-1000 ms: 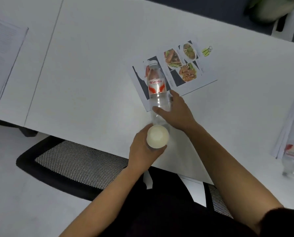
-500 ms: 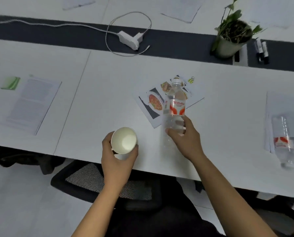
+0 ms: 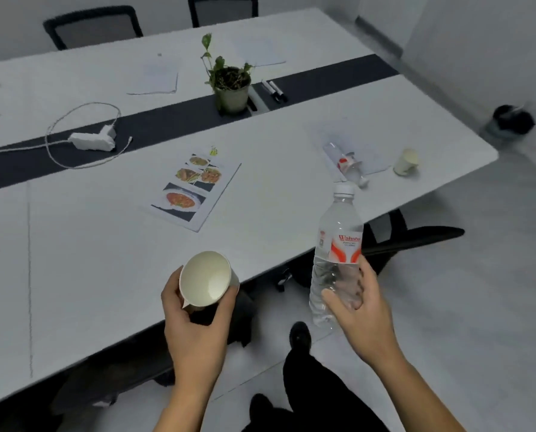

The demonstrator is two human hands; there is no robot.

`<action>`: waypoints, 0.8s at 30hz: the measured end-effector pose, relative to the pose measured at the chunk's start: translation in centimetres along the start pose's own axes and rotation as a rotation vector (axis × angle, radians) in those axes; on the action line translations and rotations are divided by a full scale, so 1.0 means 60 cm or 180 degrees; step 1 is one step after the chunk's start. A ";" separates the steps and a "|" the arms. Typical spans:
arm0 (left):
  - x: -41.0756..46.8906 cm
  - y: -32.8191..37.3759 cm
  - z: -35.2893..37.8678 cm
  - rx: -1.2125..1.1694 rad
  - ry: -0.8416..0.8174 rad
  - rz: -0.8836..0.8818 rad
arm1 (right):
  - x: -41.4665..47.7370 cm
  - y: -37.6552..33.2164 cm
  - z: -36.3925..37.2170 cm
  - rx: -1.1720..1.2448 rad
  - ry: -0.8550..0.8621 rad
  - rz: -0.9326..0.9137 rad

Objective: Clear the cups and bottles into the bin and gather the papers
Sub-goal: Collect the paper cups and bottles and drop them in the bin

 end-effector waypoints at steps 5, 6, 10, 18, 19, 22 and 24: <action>-0.071 0.053 0.091 -0.0053 -0.0684 0.0345 | -0.087 0.038 -0.134 0.0157 0.0792 0.0041; -0.089 0.062 0.112 -0.0054 -0.0816 0.0406 | -0.100 0.050 -0.159 0.0183 0.0902 0.0063; -0.178 0.088 0.203 -0.0102 -0.1205 0.0592 | -0.156 0.104 -0.268 0.0205 0.1231 0.0094; -0.449 0.119 0.465 -0.0204 -0.1987 0.1150 | -0.285 0.244 -0.567 0.0325 0.1861 0.0217; -0.486 0.118 0.499 -0.0208 -0.2077 0.1183 | -0.300 0.264 -0.607 0.0297 0.1938 0.0251; -0.579 0.119 0.593 -0.0179 -0.2251 0.1190 | -0.333 0.320 -0.721 0.0203 0.2206 0.0326; -0.624 0.128 0.642 -0.0120 -0.2305 0.1197 | -0.343 0.345 -0.789 0.0229 0.2394 0.0391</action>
Point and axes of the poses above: each hand's wrist, its own x-axis towards the middle knuckle, its own z-axis out of the palm, y = z × x, the point moved 4 cm from there along x, towards the middle knuckle, and after that the axes turned 2 degrees about x, right-handed, at the moved point
